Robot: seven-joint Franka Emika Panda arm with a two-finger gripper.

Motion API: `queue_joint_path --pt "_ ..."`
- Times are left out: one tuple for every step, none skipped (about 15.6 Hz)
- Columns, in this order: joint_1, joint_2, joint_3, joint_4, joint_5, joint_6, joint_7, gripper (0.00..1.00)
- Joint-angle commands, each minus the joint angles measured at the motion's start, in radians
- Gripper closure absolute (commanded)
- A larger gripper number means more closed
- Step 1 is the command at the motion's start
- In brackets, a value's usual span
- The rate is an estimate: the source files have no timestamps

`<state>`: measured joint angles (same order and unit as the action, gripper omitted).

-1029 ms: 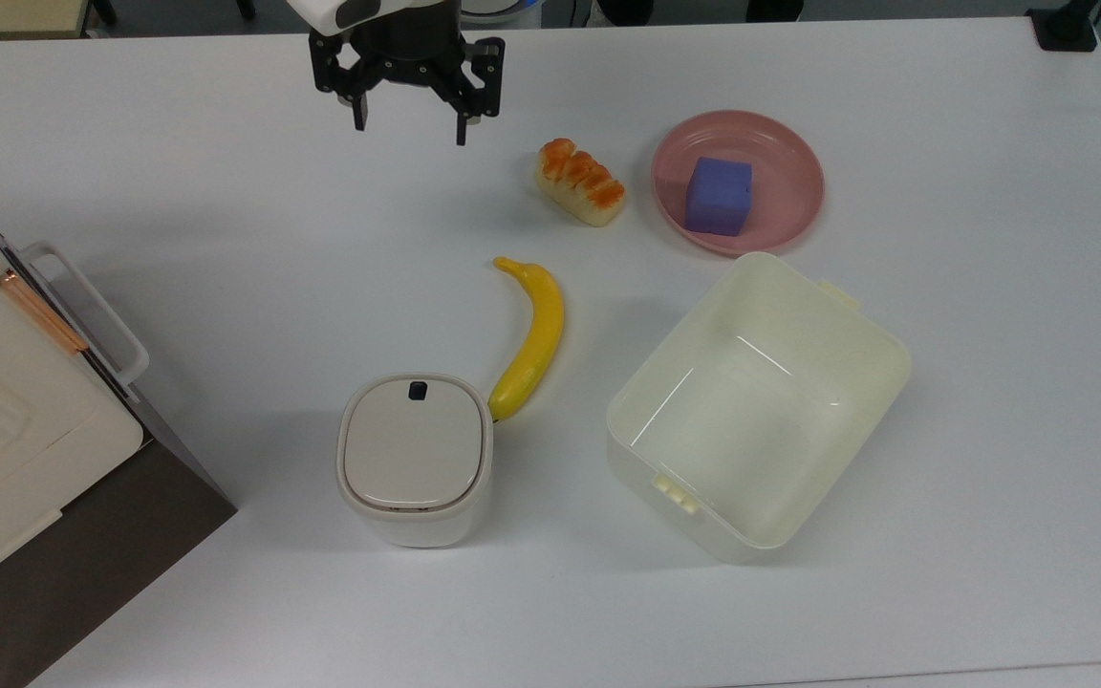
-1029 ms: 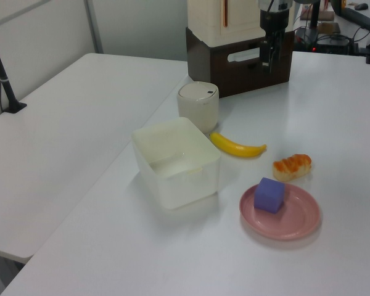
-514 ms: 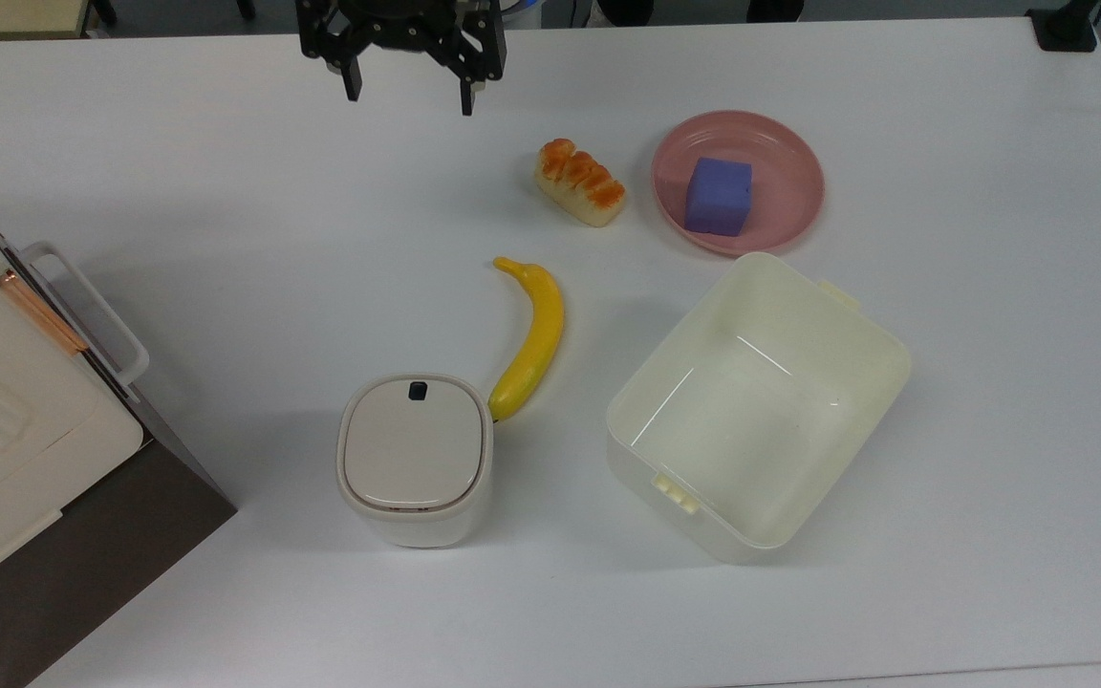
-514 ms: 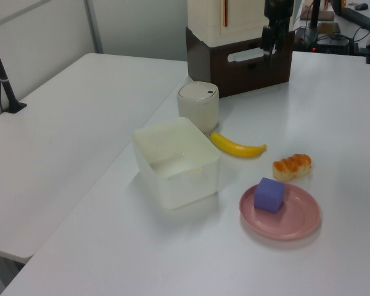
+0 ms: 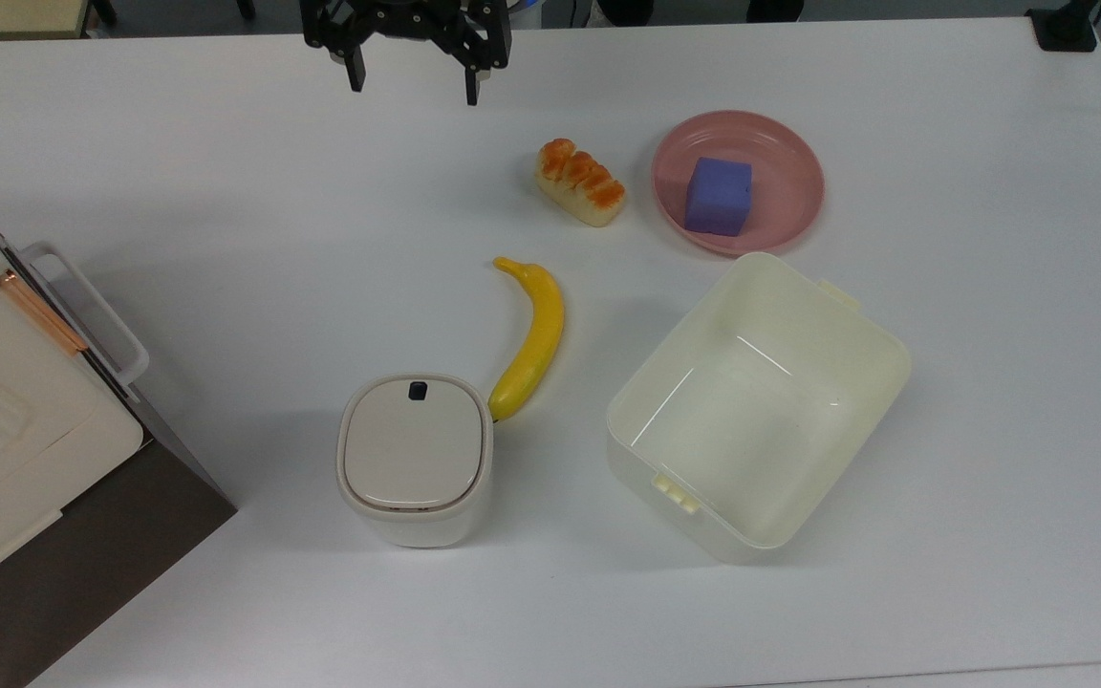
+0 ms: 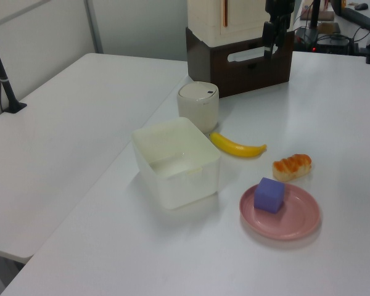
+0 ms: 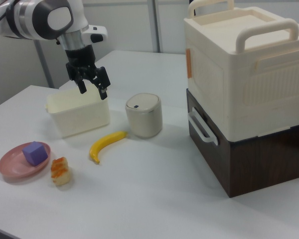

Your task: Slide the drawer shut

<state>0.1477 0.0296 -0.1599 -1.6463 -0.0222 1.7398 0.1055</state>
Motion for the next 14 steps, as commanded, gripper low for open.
queue_joint_path --pt "0.010 -0.008 -0.003 0.010 0.008 -0.043 -0.018 0.00" --pt "0.010 -0.008 -0.004 0.010 0.008 -0.048 -0.020 0.00" --pt "0.010 -0.008 -0.004 0.010 0.008 -0.049 -0.020 0.00" --pt "0.010 -0.008 -0.004 0.010 0.008 -0.049 -0.020 0.00" --pt "0.009 -0.008 -0.003 0.010 0.008 -0.049 -0.020 0.00" --pt "0.004 -0.008 0.000 0.010 0.007 -0.049 -0.020 0.00" --pt "0.001 -0.008 0.003 0.010 0.007 -0.049 -0.020 0.00" --pt "-0.022 -0.008 0.009 0.010 0.008 -0.049 -0.021 0.00" --pt "-0.040 -0.008 0.034 0.010 0.008 -0.049 -0.023 0.00" --pt "-0.069 -0.008 0.066 0.010 0.008 -0.049 -0.024 0.00" --pt "-0.094 -0.008 0.089 0.008 0.008 -0.049 -0.023 0.00" --pt "-0.106 -0.008 0.104 0.010 0.008 -0.049 -0.023 0.00" --pt "-0.112 -0.008 0.108 0.010 0.008 -0.049 -0.024 0.00" --pt "-0.112 -0.010 0.108 0.010 0.008 -0.049 -0.024 0.00"
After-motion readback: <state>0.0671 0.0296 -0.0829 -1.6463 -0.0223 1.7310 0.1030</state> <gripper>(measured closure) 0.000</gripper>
